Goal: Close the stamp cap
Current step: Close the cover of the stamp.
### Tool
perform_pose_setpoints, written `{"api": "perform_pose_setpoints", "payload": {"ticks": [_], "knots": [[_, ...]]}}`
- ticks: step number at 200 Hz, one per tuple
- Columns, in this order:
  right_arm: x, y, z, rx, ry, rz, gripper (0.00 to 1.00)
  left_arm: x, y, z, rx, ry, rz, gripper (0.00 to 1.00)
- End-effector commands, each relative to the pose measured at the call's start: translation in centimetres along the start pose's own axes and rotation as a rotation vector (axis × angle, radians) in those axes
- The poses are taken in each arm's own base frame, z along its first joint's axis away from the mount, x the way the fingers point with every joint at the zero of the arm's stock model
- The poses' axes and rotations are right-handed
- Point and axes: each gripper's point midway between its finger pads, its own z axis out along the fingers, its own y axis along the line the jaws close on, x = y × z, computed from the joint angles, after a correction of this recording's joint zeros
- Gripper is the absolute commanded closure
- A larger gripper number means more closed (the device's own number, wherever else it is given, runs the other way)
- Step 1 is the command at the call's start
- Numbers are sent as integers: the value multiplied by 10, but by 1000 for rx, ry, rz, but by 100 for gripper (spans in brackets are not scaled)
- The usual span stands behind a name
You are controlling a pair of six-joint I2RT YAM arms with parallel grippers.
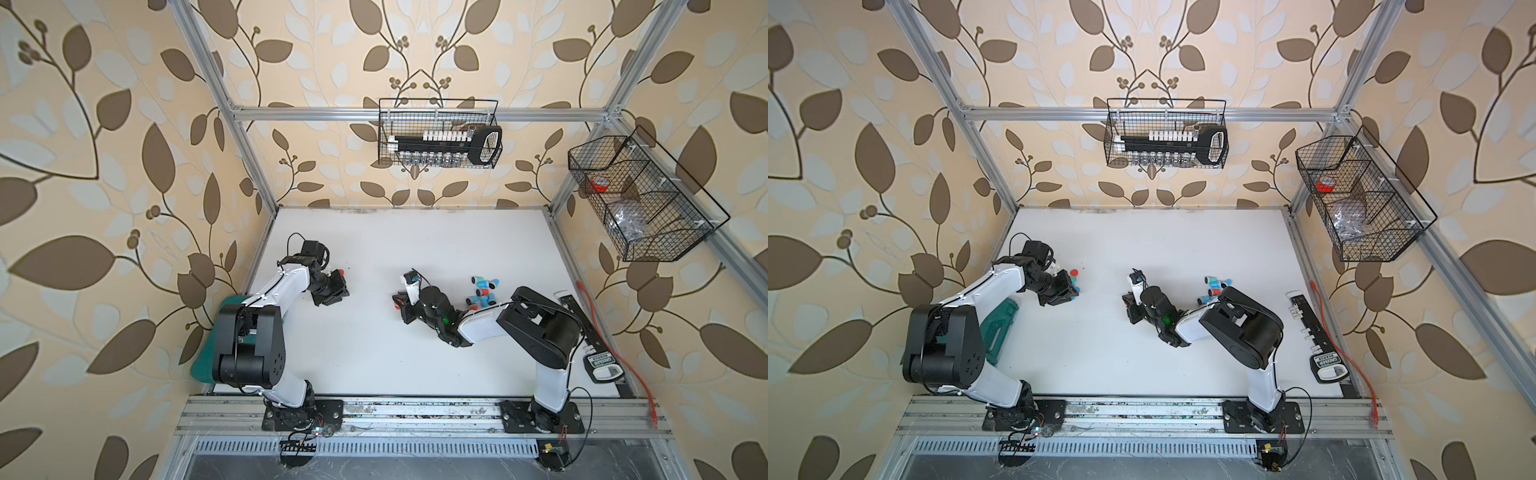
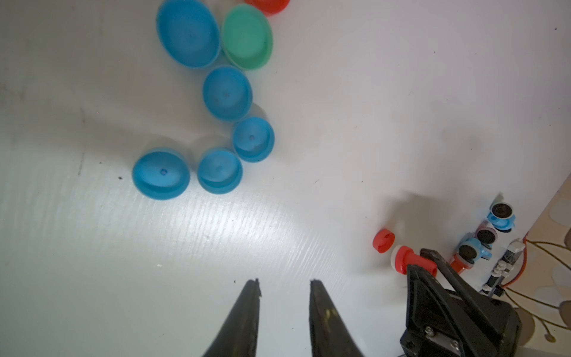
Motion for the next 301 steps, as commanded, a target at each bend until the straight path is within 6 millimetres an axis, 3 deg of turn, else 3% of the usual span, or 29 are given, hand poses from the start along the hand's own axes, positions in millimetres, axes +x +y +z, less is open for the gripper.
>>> {"api": "perform_pose_setpoints", "payload": {"ticks": [1,87,301], "knots": [[13,-4,1,13,23,11,100,-3,1,-9,4,-33,-2,70],[21,-9,7,33,39,0,100,-1,3,-8,3,-31,-4,70],[8,-7,10,29,-19,-21,100,4,6,-6,3,-25,-5,71]]}}
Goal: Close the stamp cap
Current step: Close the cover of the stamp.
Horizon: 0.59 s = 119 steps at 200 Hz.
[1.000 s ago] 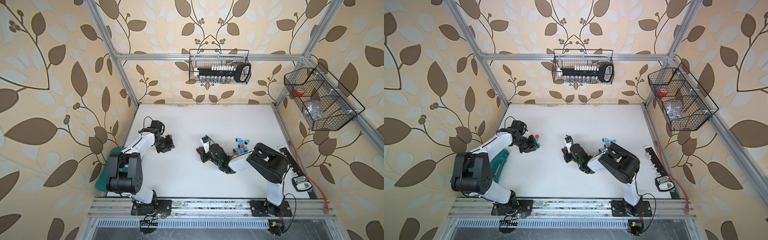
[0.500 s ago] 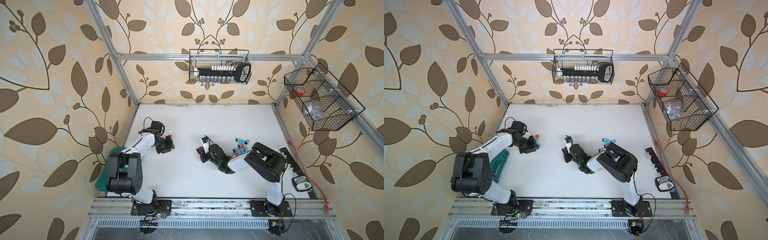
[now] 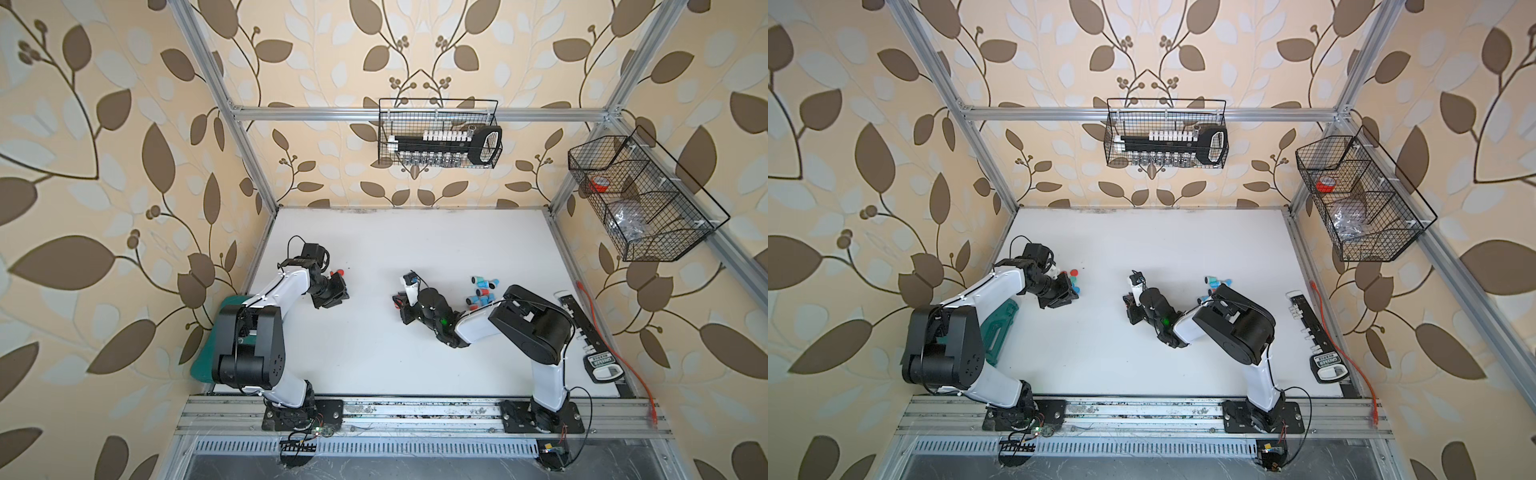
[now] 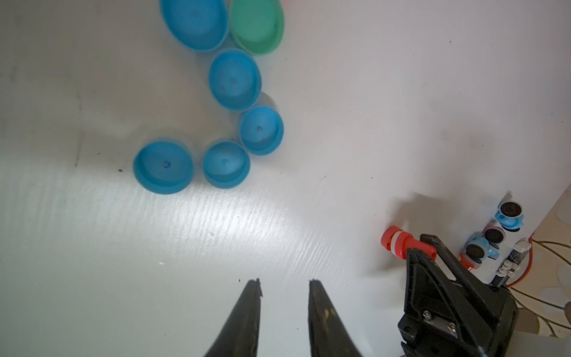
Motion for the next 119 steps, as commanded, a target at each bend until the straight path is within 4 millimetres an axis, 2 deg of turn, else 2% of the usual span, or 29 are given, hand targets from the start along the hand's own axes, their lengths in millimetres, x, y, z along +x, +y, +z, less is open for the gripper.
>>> {"api": "perform_pose_setpoints", "payload": {"ticks": [1,22,119], "knots": [[-1,-1,2,8,-13,-16,100,-2,0,-10,9,-36,-1,71],[6,-4,1,13,1,-18,100,-1,0,-10,9,-35,-1,71],[12,-7,0,33,-1,-17,100,5,4,-12,2,-35,3,71]]}}
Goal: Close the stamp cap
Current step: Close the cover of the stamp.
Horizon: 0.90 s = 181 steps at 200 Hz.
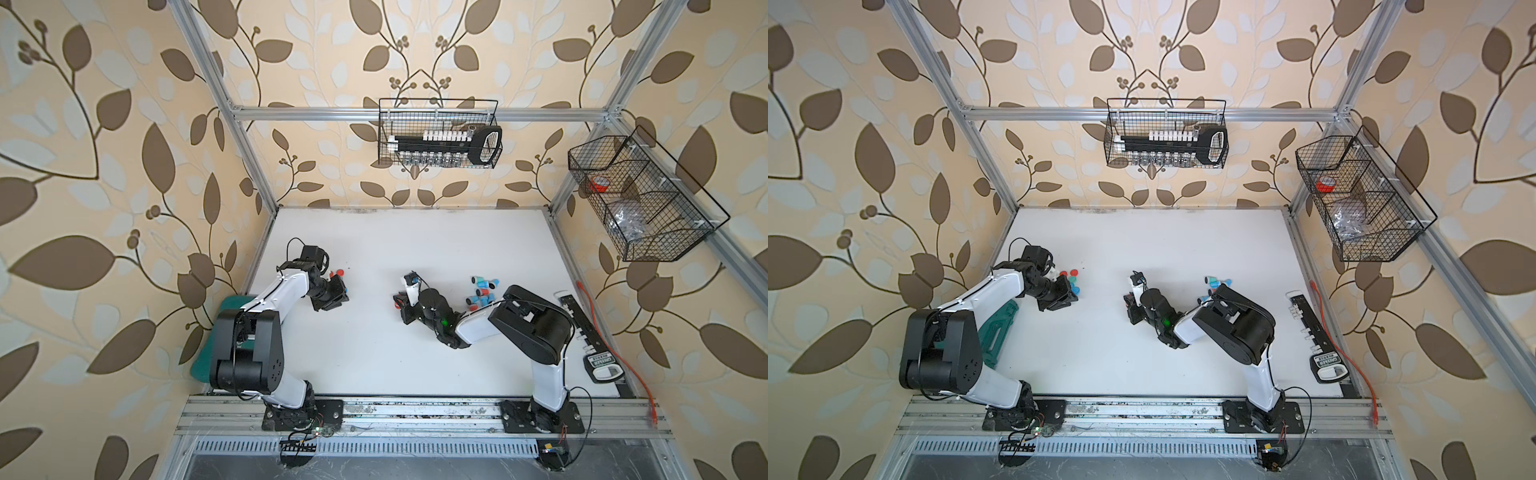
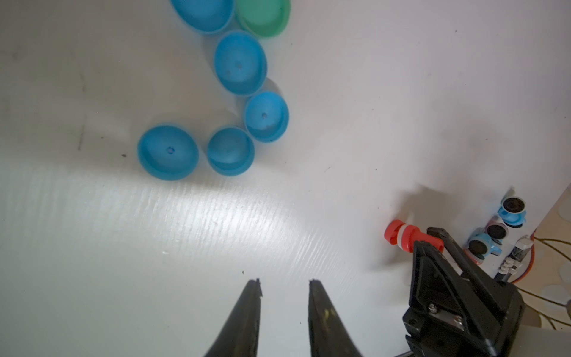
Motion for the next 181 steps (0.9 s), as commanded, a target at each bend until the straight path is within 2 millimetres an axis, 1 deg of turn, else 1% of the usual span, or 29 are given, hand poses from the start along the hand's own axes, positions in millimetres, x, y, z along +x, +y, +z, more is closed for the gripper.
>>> {"api": "perform_pose_setpoints", "payload": {"ticks": [1,52,75,101,151,181], "knots": [[13,-4,1,19,15,-14,100,-2,1,-10,0,-34,1,71],[14,3,5,3,15,-25,100,1,4,-10,-5,-33,1,71],[13,4,4,9,7,-24,100,1,4,-11,-6,-34,2,71],[6,4,-1,12,-9,-29,100,1,3,-11,-3,-37,0,71],[-12,8,-11,-1,-47,-38,100,0,2,-12,2,-39,-6,71],[-15,9,-16,-3,-53,-43,100,3,5,-9,-2,-31,-13,71]]}}
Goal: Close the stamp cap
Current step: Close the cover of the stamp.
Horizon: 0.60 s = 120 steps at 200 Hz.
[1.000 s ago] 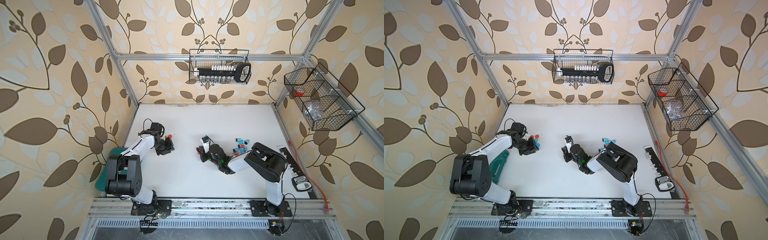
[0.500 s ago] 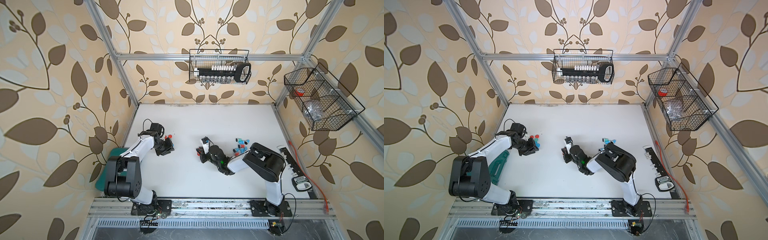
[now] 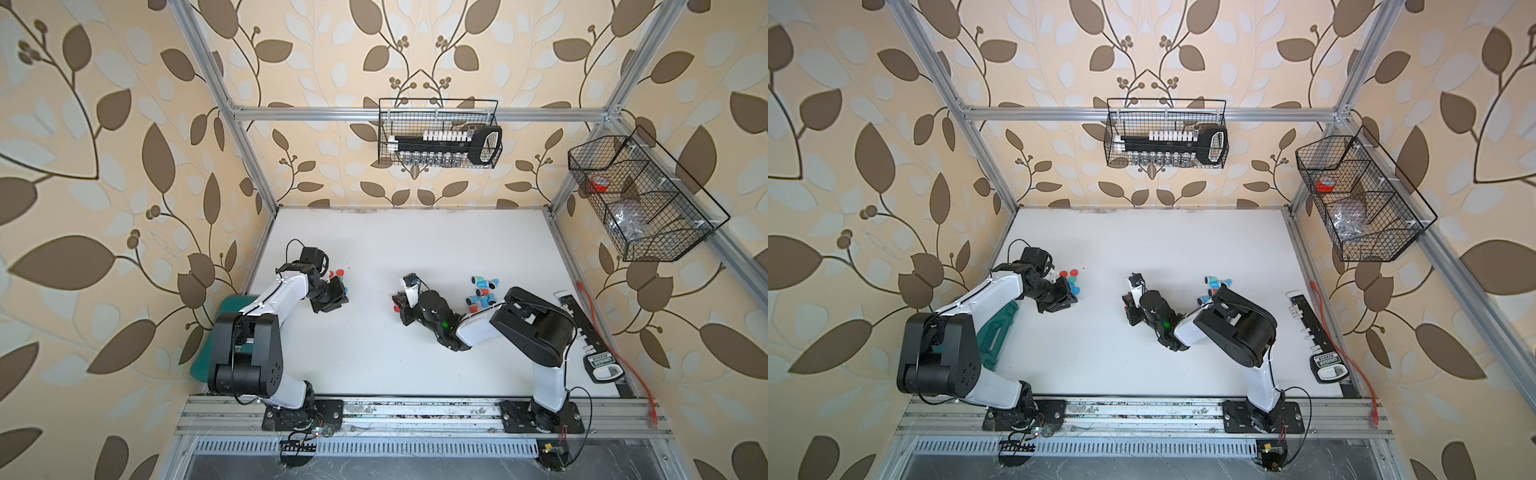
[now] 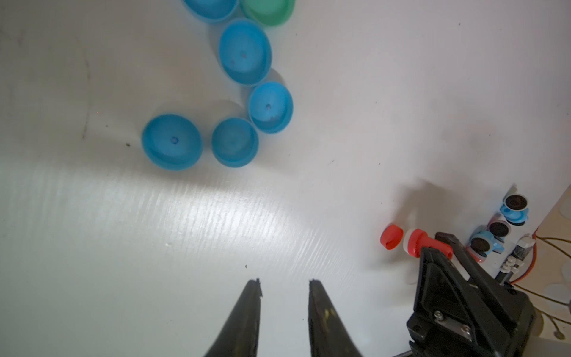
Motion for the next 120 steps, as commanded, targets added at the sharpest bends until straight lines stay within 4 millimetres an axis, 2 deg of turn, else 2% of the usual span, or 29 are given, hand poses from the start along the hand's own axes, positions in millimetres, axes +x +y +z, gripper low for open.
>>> {"api": "perform_pose_setpoints", "payload": {"ticks": [1,97,120], "knots": [[-5,0,-8,5,-17,-17,100,-1,3,-8,-2,-28,-14,71],[17,13,-9,-25,39,-17,100,2,5,-5,-4,-22,-24,71],[23,9,-9,-10,51,-11,100,2,6,-5,-7,-19,-24,71]]}}
